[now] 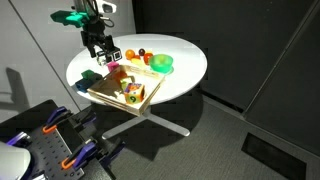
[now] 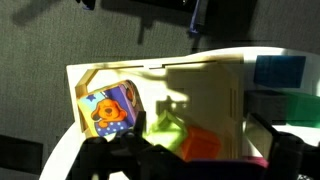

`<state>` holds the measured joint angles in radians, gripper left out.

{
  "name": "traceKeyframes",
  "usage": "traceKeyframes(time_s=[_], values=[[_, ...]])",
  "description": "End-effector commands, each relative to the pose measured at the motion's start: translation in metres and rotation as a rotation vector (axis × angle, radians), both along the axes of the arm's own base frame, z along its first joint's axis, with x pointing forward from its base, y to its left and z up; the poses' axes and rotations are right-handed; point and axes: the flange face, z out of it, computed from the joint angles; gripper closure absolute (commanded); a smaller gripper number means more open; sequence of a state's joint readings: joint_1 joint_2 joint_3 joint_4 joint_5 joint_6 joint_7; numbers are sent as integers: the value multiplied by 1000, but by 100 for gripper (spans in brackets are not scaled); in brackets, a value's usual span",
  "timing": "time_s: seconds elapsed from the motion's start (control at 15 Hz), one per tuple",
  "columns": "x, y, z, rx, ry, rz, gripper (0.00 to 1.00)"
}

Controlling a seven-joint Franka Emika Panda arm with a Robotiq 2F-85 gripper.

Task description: Pick up the pink block and put it in the tray

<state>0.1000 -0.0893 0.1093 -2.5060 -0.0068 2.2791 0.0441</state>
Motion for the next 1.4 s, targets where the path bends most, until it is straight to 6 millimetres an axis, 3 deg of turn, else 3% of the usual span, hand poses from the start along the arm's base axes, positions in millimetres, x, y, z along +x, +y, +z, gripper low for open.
traceKeyframes(time_s=[0.0,0.4,1.13,1.33], values=[[16,21,-5,1,-26,-42,0],[27,39,-10,32,-106,-4,0],[24,38,-12,35,-115,5,0],[26,49,-24,40,-81,17,0]])
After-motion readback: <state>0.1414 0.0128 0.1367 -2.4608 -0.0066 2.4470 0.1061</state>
